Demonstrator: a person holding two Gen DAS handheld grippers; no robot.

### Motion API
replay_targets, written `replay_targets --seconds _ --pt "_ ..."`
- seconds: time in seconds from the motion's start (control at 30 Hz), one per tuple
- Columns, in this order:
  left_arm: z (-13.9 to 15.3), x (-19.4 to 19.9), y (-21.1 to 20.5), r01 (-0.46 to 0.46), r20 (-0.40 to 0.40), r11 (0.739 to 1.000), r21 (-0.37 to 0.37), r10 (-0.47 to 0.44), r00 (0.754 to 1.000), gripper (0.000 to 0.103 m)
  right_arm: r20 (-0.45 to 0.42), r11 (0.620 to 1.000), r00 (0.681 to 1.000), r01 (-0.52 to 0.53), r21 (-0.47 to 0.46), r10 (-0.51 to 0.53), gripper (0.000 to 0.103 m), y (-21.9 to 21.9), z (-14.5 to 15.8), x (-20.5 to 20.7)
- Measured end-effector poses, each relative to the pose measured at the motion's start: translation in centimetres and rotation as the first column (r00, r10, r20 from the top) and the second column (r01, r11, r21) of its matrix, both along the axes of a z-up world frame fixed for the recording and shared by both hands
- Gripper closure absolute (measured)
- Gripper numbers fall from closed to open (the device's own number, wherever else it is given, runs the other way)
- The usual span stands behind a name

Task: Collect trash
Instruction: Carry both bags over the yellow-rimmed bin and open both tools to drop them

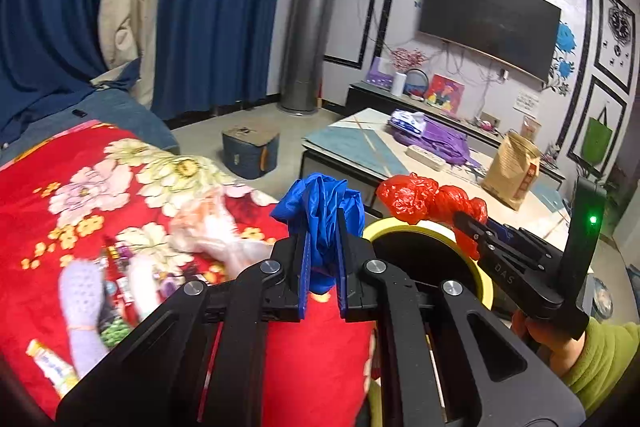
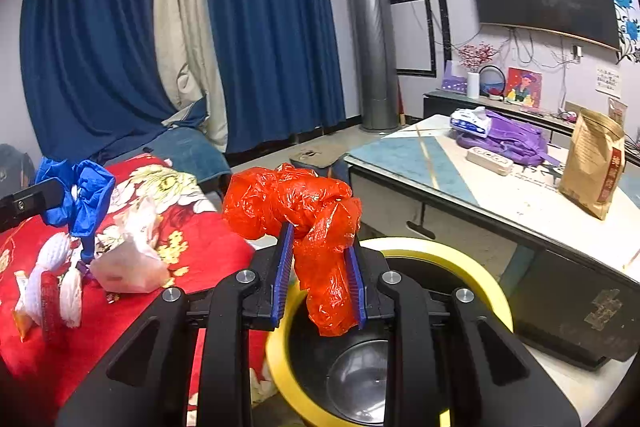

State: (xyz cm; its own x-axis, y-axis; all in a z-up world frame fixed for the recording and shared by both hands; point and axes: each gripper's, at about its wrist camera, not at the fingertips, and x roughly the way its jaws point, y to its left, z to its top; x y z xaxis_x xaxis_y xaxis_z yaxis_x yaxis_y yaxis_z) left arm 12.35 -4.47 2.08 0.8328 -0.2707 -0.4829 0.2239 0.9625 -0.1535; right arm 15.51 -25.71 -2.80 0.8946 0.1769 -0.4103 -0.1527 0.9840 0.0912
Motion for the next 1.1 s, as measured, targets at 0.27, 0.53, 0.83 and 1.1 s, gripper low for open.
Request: replay_targets --seconds 0.27,0.53,0.83,1.1 --pt "-0.4 0.7 -2.9 0.055 -0.003 0.998 0.011 -0.055 0.999 0.097 -0.013 0.999 0.999 0.05 0.001 -0.05 0.079 -2.3 -0.5 -0.2" --pt "-1.3 1.7 -5.4 0.101 -0.02 0.995 0.012 -0.1 0.995 0.097 -0.051 0.995 0.994 0.096 0.001 -0.096 0.079 -4.4 -1.7 -0.2" --pt "-2.9 2.9 -9.0 0.164 -0.064 0.986 0.019 -0.163 0.985 0.097 -0.118 0.989 0.982 0.148 -0.006 -0.148 0.079 -6.8 -3.7 0.0" --pt "-4.7 4.4 -11.8 0.217 -0.118 0.976 0.026 -0.213 0.97 0.097 -0.177 0.984 0.969 0.178 0.008 -0.174 0.077 -8.3 -5.5 0.4"
